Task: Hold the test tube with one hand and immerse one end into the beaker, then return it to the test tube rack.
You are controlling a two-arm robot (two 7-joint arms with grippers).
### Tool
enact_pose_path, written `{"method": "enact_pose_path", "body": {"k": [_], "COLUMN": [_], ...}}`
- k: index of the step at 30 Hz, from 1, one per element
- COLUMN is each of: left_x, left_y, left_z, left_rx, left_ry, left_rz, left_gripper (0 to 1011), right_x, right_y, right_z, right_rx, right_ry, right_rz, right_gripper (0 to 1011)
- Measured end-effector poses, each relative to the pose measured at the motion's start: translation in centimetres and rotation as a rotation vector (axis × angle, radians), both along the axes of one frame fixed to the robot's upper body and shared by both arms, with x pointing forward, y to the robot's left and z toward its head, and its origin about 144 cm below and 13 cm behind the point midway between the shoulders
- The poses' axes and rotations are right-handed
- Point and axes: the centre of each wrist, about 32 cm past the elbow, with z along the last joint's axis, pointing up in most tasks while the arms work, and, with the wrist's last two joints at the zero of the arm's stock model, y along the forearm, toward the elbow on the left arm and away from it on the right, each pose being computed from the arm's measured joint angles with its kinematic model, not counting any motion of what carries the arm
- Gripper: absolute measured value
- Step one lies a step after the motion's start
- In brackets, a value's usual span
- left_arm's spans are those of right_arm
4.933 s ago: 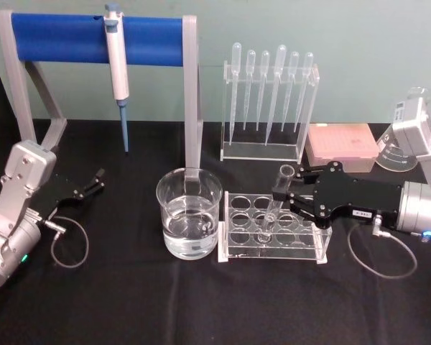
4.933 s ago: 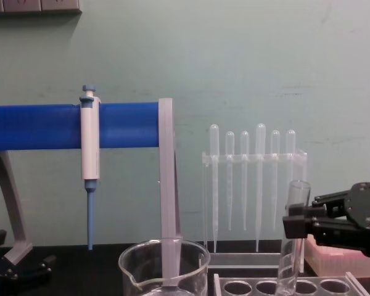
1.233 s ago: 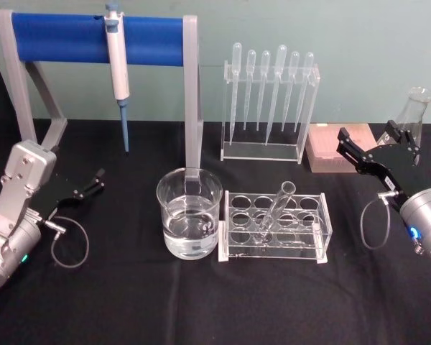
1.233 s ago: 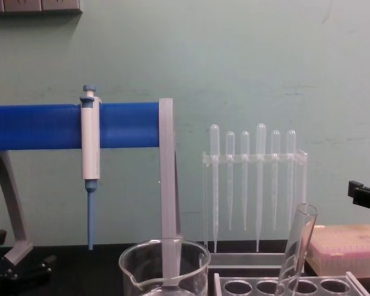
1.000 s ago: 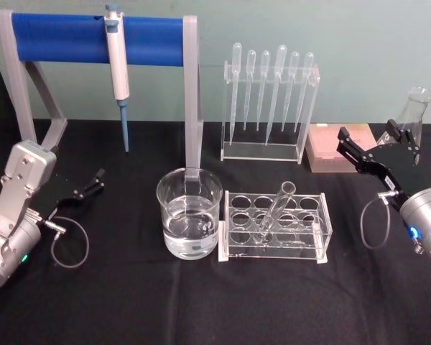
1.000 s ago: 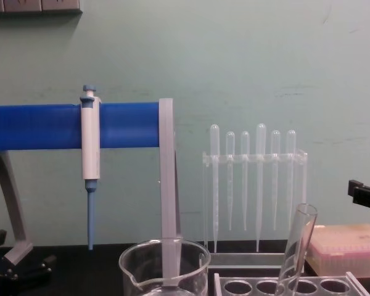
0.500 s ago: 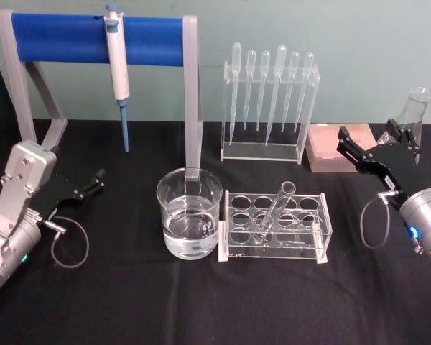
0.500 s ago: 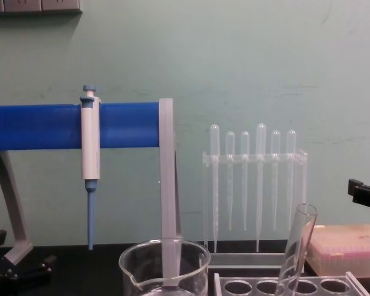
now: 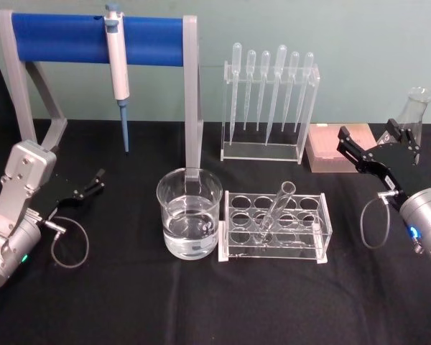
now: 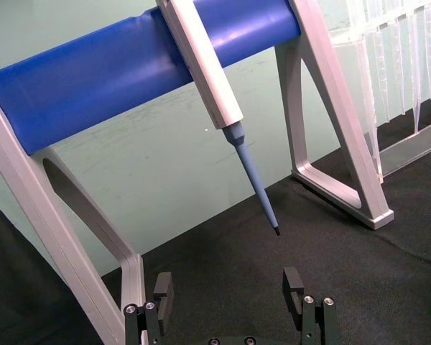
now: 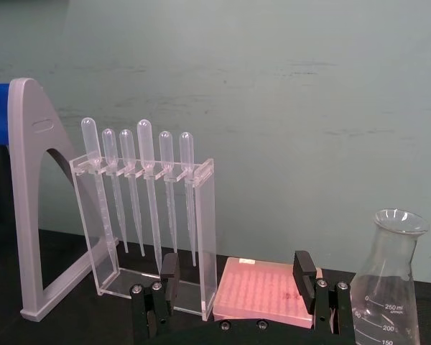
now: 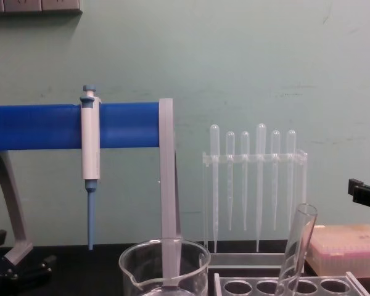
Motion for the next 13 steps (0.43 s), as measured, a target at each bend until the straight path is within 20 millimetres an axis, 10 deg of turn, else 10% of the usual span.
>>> {"method": "enact_pose_path", "body": {"k": [13], "left_x": [0.0], "left_y": [0.0], "left_z": [0.0], "left_rx": [0.0], "left_ry": [0.0], "left_rz": [0.0], "left_gripper": [1000], "right_x": [0.0], "right_y": [0.0], "right_z": [0.0], "right_rx": [0.0], "right_ry": [0.0], "right_rz": [0.0], "right_gripper": [1002]}}
